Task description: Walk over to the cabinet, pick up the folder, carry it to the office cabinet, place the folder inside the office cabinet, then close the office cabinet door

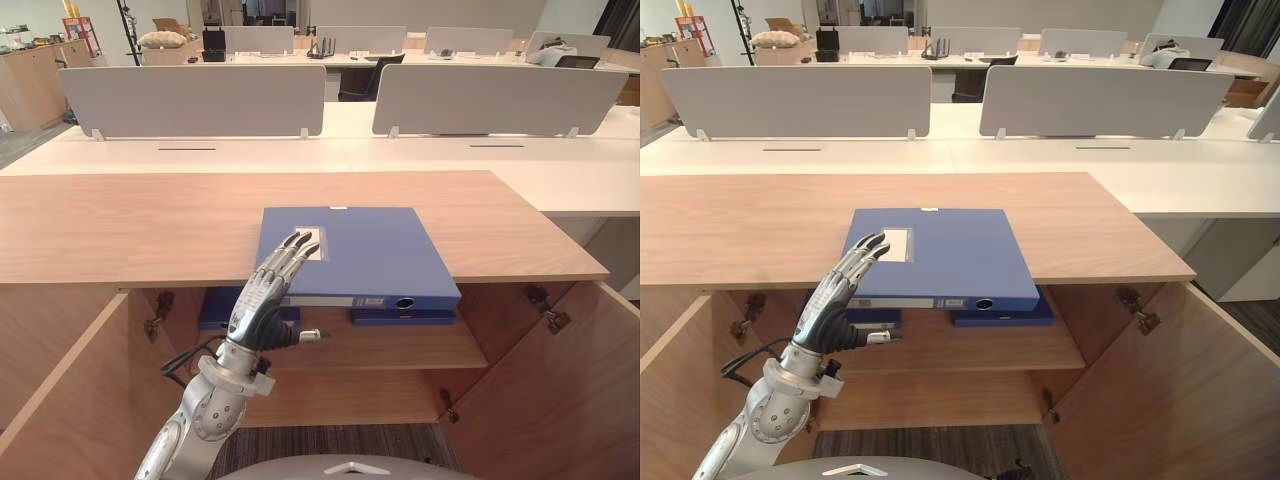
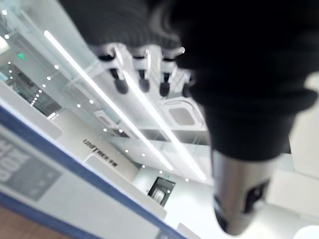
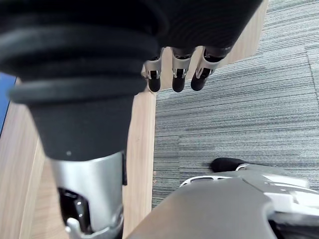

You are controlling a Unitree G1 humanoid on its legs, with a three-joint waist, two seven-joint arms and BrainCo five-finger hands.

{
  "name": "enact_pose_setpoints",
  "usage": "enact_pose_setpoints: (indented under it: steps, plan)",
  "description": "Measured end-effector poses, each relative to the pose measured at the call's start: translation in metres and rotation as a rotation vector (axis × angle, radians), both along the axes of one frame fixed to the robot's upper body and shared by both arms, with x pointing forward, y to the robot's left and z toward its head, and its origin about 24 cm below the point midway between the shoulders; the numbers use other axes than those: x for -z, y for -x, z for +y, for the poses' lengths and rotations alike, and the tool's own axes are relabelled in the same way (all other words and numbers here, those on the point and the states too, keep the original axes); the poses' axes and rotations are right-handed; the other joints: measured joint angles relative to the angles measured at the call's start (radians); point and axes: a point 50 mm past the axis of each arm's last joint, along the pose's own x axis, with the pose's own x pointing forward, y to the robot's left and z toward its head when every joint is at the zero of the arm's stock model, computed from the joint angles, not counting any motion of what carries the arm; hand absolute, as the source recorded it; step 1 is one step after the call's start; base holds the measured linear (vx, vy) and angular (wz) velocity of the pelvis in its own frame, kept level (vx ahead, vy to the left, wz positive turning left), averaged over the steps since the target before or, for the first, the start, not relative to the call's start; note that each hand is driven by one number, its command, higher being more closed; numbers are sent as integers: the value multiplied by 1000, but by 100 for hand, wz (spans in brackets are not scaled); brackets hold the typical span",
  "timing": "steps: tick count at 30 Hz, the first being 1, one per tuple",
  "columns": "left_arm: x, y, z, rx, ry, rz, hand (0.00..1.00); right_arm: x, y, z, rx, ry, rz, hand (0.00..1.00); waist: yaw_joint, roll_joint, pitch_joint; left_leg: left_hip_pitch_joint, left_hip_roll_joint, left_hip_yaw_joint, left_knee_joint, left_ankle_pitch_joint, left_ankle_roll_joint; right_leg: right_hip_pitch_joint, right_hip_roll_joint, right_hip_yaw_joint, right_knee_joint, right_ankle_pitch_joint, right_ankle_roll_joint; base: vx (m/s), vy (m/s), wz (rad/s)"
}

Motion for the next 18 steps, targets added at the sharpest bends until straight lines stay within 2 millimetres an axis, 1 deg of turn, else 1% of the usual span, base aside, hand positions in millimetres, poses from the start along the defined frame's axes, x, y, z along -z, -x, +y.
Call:
enact_pose_setpoints:
  steps: [4, 8, 16, 18]
  plan:
    - [7, -1, 0, -7, -52, 11, 0, 0, 1, -1, 8, 0, 1, 0, -2, -3, -10, 0, 0, 10, 0, -5, 0, -5, -1, 7, 0, -2, -3, 27, 3, -7]
    - [8, -1, 1, -14, -99, 2, 0, 0, 1, -1, 21, -1, 1, 0, -2, -7, -13, 0, 0, 10, 0, -8, -3, -5, -1, 7, -1, -4, -7, 0, 0, 0]
    - [9, -1, 2, -20, -111, 3, 0, 0, 2, -2, 36, -10, 7, 0, -2, -8, -14, 0, 0, 10, 0, -10, -1, -5, -1, 7, -3, -6, -8, 0, 0, 0]
    - [13, -2, 2, -22, -126, 13, 0, 0, 2, -1, 37, -12, 8, 0, -3, -9, -14, 0, 0, 10, 0, -11, -1, -5, -1, 7, -3, -6, -8, 0, 0, 0]
